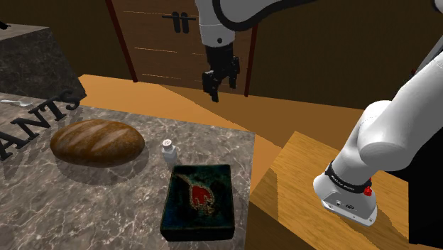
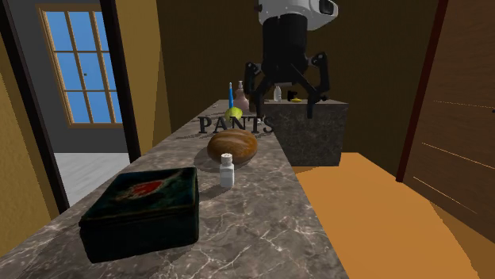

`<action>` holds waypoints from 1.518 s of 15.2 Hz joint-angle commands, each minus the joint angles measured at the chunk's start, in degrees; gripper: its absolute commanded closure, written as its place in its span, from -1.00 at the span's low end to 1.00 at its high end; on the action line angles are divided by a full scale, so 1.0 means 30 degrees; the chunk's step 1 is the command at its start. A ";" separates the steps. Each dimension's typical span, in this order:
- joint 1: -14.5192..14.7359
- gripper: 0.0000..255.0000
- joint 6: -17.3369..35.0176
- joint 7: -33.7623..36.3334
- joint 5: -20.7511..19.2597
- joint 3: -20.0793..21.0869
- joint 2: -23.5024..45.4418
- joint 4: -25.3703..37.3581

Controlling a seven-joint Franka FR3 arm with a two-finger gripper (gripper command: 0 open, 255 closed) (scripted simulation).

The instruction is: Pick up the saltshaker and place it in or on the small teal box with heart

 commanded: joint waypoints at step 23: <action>0.4825 -1.00 -0.2453 0.5409 -0.3330 0.1336 1.7803 1.6484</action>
